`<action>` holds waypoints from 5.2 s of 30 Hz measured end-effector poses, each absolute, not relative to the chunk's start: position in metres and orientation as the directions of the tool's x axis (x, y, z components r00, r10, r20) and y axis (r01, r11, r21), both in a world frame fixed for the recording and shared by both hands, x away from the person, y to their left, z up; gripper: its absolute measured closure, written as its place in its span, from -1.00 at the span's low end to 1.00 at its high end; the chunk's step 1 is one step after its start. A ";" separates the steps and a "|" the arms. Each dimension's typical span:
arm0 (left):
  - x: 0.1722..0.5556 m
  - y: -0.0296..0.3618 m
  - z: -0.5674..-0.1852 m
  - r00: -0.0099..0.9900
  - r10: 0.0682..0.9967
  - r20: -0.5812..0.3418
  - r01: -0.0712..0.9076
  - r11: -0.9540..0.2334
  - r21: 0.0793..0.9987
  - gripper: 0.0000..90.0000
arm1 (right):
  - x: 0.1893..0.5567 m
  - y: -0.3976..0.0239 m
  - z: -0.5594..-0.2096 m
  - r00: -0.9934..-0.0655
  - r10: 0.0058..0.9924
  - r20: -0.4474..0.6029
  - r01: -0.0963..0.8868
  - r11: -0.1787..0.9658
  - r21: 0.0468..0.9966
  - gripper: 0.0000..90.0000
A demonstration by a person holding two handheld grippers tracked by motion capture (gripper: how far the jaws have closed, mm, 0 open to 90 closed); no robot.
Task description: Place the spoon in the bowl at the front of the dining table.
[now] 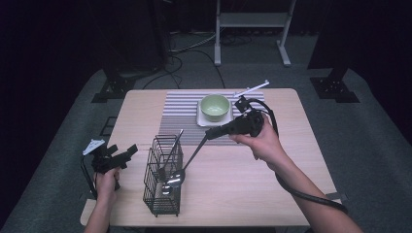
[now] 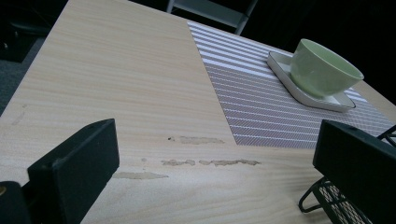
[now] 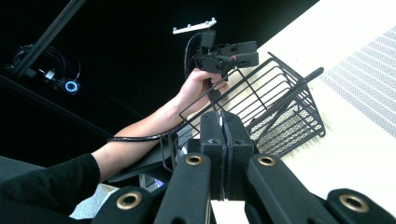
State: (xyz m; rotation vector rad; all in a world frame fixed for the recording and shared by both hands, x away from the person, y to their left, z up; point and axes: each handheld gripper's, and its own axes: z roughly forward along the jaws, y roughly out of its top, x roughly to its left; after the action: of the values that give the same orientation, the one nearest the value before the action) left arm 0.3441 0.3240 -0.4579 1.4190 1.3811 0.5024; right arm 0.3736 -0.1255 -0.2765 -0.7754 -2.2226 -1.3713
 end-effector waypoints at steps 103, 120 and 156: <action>0.346 0.326 -0.457 0.248 0.907 -0.341 0.459 0.201 0.866 -1.00 | 0.473 -0.231 -0.337 -0.496 0.560 0.663 0.817 0.043 0.575 0.97; 0.346 0.327 -0.457 0.246 0.905 -0.348 0.458 0.208 0.864 -1.00 | 0.483 -0.227 -0.332 -0.484 0.575 0.660 0.817 0.025 0.577 0.97; 0.346 0.329 -0.457 0.240 0.904 -0.354 0.454 0.217 0.864 -1.00 | 0.506 -0.233 -0.320 -0.436 0.627 0.646 0.807 -0.046 0.589 0.97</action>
State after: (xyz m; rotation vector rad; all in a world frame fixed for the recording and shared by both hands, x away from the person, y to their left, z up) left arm 0.3458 0.3288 -0.4568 1.4065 1.3832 0.5133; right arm 0.5057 -0.2332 -0.3200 -1.5560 -2.0358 -1.4845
